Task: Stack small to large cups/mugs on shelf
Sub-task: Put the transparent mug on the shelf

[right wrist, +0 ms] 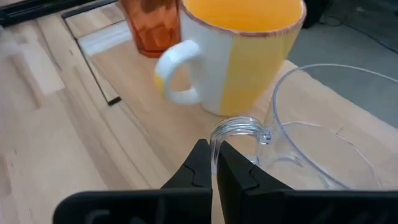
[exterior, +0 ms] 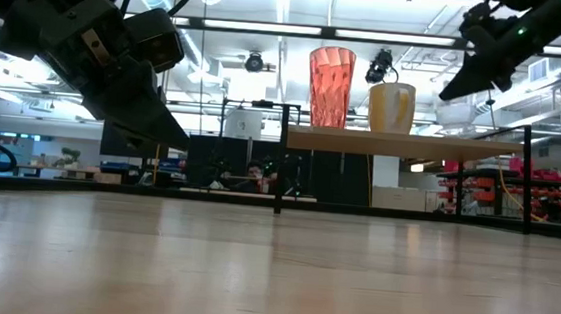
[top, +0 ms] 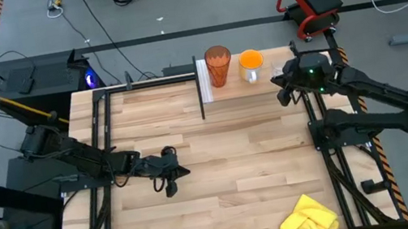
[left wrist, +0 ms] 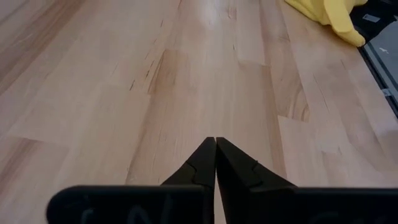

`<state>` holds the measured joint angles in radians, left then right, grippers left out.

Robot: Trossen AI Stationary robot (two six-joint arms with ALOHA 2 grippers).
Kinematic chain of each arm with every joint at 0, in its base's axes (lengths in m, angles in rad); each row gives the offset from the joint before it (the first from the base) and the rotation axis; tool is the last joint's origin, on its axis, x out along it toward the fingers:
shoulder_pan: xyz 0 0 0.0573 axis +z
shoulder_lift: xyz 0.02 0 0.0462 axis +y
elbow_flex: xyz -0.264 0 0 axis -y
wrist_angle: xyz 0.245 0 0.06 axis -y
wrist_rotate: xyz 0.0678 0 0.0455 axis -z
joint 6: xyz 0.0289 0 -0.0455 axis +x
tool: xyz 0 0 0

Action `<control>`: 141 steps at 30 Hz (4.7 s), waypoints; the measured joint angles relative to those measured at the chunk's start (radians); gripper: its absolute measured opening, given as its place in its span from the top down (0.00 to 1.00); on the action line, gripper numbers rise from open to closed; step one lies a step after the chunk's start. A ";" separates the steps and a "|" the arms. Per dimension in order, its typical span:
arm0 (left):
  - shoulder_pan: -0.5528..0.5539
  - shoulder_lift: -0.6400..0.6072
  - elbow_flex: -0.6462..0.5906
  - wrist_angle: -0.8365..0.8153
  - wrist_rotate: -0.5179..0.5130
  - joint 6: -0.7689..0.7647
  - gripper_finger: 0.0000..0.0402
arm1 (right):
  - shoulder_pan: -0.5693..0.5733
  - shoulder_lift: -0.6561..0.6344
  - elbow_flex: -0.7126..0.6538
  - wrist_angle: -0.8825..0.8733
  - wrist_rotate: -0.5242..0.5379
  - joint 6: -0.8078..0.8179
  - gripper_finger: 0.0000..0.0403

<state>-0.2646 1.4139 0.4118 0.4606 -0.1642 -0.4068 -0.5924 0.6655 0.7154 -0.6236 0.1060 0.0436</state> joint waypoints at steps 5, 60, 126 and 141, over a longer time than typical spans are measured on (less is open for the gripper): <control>0.000 0.000 0.000 0.000 0.000 0.000 0.96 | -0.072 0.007 0.000 0.018 -0.040 -0.029 0.98; 0.000 0.000 0.000 -0.001 -0.001 0.000 0.96 | -0.247 -0.013 -0.061 0.086 -0.173 0.030 0.70; 0.055 0.000 0.000 -0.002 -0.060 0.007 0.95 | 0.153 0.417 0.363 -0.324 0.431 0.317 1.00; 0.055 0.000 0.000 -0.002 -0.059 0.008 0.94 | 0.153 0.417 0.363 -0.423 0.468 0.380 1.00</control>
<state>-0.2096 1.4143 0.4118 0.4591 -0.2234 -0.3992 -0.4397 1.0824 1.0785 -1.0470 0.5744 0.4238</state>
